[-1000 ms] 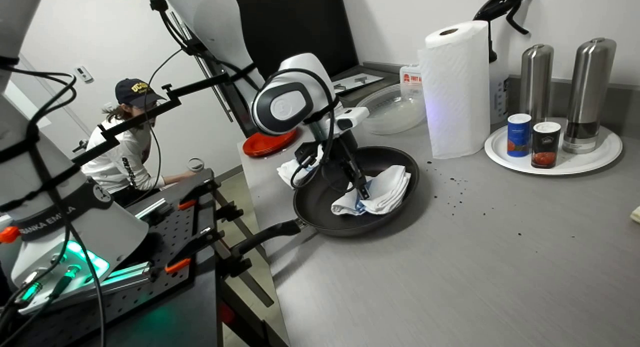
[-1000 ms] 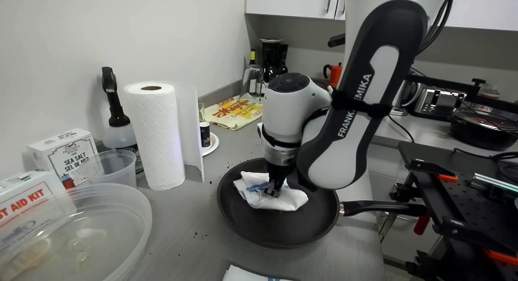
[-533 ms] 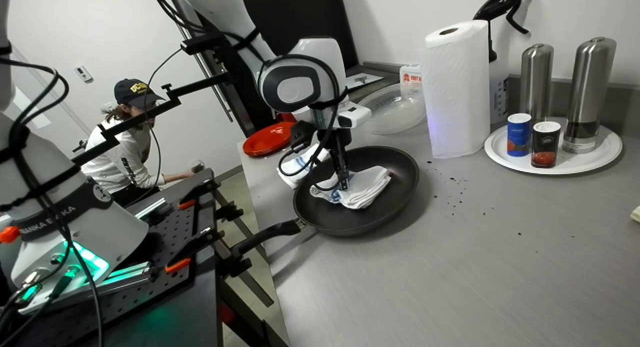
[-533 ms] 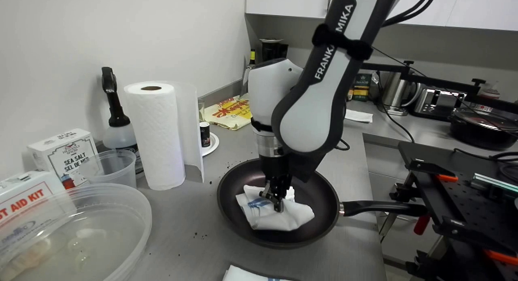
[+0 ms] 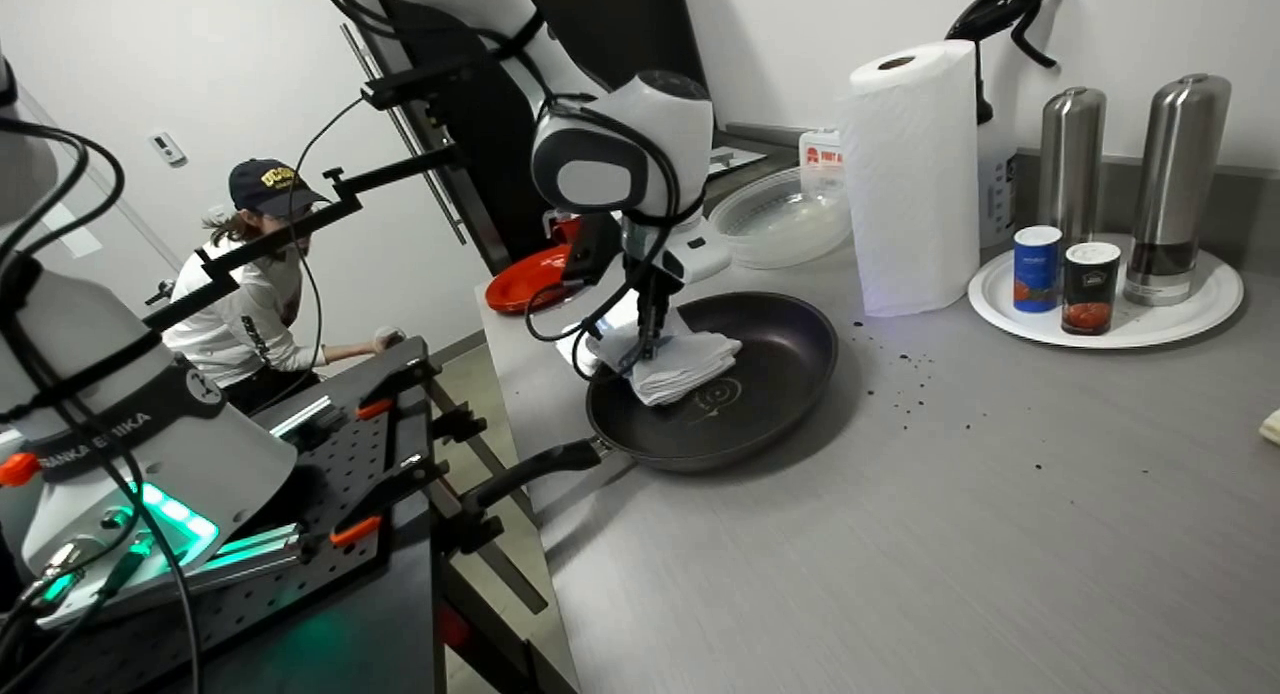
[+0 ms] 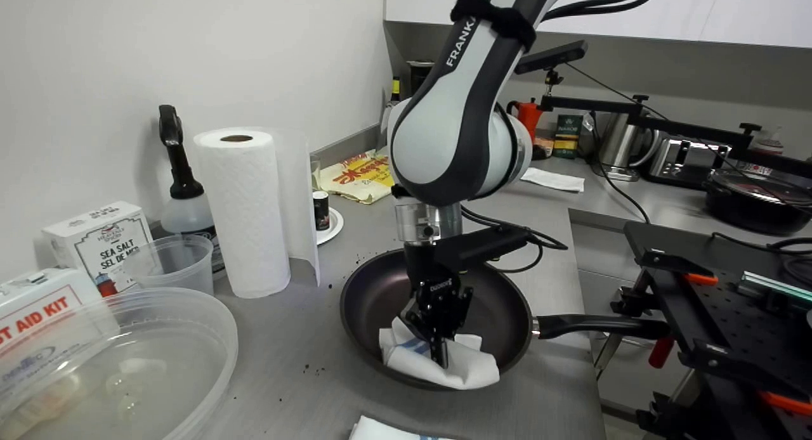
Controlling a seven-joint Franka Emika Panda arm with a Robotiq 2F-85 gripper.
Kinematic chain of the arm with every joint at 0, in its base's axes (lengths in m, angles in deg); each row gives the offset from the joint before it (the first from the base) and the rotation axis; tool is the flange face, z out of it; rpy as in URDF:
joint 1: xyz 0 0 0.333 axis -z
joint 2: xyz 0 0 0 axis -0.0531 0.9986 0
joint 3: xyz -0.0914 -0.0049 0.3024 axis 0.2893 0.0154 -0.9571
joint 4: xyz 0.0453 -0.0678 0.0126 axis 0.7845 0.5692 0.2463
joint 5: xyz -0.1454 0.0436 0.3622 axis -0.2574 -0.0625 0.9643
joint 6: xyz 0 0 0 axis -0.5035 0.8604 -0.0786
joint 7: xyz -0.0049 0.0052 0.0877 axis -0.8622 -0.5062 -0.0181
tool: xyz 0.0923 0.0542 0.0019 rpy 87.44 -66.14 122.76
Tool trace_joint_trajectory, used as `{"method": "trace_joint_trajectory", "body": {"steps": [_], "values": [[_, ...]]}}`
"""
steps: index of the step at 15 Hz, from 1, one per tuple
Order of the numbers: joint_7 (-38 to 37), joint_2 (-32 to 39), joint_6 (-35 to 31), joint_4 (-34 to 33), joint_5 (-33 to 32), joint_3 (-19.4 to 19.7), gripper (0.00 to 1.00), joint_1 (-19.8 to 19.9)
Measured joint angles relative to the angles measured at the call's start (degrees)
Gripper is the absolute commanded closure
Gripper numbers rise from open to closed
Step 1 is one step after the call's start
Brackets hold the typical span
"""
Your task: Wipe the pan with a towel
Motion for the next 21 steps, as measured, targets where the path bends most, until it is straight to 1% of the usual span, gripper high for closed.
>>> {"method": "trace_joint_trajectory", "body": {"steps": [3, 7, 13, 15, 16, 21], "values": [[0.16, 0.93, 1.42, -0.19, 5.95, -2.65, 0.97, 1.84], [2.30, 1.82, 5.23, -1.28, 13.44, -5.35, 0.97, 4.77], [7.13, 1.43, 12.34, -5.15, 21.49, -5.06, 0.97, 7.25], [9.07, 0.02, 14.17, -6.61, 21.45, -3.02, 0.97, 7.44], [9.78, -1.12, 14.62, -6.95, 20.24, -1.42, 0.97, 7.25], [10.30, -9.78, 16.28, -6.59, 8.35, 7.64, 0.97, 6.63]]}}
